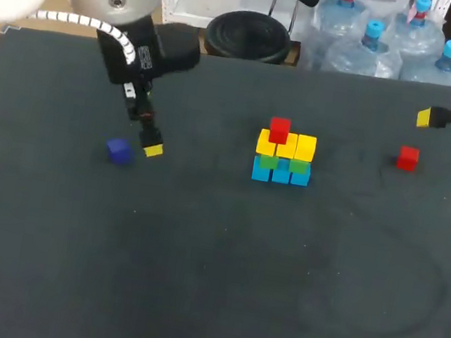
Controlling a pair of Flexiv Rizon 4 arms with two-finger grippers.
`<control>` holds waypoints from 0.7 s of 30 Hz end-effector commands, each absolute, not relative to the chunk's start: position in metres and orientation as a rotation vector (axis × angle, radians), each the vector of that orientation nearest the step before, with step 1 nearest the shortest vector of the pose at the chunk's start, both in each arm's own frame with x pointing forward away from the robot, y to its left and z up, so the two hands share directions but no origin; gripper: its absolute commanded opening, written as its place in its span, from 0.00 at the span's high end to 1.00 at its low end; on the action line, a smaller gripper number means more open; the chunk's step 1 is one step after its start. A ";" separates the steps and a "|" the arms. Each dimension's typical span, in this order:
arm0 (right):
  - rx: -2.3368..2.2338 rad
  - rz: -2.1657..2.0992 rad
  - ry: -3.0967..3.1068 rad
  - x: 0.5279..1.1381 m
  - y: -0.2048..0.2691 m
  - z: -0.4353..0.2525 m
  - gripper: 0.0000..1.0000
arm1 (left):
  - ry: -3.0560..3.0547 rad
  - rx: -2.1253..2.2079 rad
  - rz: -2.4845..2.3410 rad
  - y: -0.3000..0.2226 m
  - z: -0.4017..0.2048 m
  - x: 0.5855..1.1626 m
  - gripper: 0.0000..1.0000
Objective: Place the blue cubes, place green cubes on the blue cubes, place the yellow cubes on the green cubes, then place the red cubes on the yellow cubes, and place purple cube on the red cubes.
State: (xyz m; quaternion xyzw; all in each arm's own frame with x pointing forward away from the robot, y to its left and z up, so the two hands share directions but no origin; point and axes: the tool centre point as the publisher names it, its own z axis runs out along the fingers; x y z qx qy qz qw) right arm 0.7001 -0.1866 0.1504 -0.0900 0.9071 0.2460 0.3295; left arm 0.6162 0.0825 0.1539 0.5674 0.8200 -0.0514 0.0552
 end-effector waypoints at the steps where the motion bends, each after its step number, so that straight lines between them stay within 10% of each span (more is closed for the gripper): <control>1: -0.235 0.643 2.373 0.700 -0.186 0.150 0.00 | 2.406 1.635 -0.141 0.096 0.164 0.596 0.00; 21: -0.235 0.643 2.373 0.700 -0.186 0.150 0.00 | 2.537 1.619 -0.189 0.111 0.152 0.618 0.00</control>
